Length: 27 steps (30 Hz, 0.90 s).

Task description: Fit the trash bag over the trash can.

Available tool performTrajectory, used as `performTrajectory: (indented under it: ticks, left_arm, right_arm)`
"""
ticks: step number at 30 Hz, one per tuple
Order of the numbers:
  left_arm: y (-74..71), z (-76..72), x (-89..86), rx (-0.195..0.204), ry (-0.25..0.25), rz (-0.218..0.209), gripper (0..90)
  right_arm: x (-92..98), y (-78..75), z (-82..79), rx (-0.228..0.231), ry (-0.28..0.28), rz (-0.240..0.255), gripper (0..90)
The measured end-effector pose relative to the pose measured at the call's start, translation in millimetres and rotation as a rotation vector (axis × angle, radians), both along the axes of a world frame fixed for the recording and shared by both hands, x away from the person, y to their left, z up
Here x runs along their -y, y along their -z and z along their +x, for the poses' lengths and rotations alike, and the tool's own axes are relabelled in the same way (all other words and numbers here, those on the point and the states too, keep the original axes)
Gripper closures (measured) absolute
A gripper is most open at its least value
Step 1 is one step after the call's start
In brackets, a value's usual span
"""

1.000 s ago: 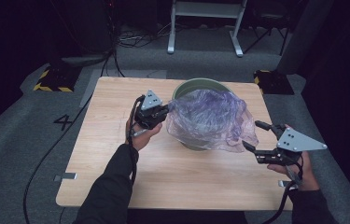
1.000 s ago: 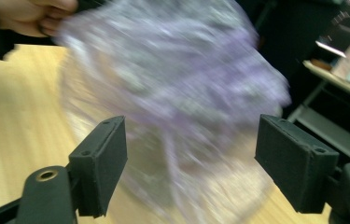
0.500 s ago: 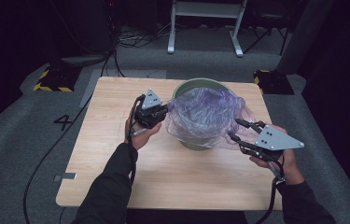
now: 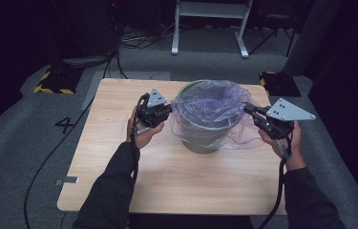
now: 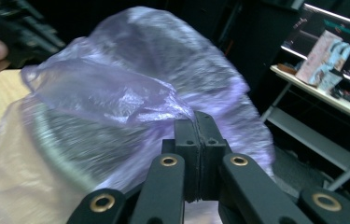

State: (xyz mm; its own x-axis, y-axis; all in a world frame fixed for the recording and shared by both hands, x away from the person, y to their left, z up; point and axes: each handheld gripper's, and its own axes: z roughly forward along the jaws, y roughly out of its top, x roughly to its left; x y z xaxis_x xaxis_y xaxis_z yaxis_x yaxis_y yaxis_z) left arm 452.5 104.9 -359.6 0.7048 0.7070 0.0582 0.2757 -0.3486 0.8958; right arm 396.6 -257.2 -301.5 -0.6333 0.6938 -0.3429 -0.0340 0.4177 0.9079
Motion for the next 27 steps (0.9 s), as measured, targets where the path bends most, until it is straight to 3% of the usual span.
performTrajectory:
  ticks: [17, 27]
  left_arm:
    - [6.2, 14.0, 1.2, -0.040, -0.002, 0.045, 89.5]
    - [15.5, 23.2, -1.7, -0.087, 0.002, 0.069, 89.5]
  right_arm:
    - [13.2, -3.5, 78.2, -0.110, 0.183, 0.003, 89.9]
    - [16.8, 11.7, 110.4, -0.213, 0.246, 0.019, 90.0]
